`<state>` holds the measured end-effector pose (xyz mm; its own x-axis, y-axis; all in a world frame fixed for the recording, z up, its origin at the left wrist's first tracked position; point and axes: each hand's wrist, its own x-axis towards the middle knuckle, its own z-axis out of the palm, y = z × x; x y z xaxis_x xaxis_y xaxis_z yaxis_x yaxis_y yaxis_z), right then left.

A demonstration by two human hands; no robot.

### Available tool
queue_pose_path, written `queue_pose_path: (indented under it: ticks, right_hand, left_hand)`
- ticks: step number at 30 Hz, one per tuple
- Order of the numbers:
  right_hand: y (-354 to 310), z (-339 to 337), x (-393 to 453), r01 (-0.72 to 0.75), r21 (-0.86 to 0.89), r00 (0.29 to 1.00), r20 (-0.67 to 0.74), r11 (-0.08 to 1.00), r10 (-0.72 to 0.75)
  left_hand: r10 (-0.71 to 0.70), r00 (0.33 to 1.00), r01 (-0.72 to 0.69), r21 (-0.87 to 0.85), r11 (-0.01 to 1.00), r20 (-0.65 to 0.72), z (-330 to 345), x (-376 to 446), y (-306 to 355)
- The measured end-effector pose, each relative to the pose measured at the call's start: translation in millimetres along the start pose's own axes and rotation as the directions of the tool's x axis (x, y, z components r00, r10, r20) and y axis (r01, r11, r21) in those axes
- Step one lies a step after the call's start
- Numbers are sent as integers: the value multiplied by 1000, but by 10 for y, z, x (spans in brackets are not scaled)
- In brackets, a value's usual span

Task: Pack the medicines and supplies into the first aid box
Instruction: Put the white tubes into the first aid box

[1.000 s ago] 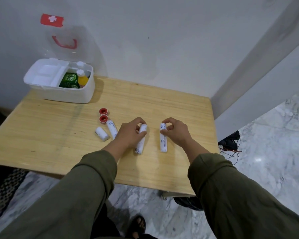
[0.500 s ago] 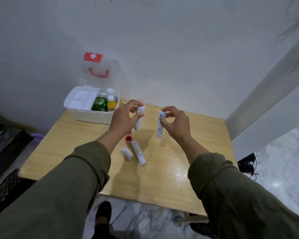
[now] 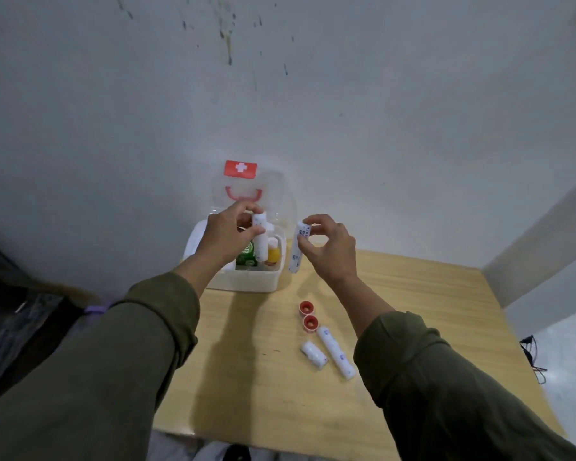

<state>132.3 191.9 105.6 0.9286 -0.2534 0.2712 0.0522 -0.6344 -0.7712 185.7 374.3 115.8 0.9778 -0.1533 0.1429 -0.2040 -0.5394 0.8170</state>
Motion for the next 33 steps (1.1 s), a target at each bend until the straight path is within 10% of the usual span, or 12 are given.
queue_pose_path:
  ticks: [33]
  right_hand:
    - [201, 677, 134, 42, -200, 998, 57, 979, -32]
  left_hand:
    - [86, 877, -151, 103, 983, 473, 289, 482, -795]
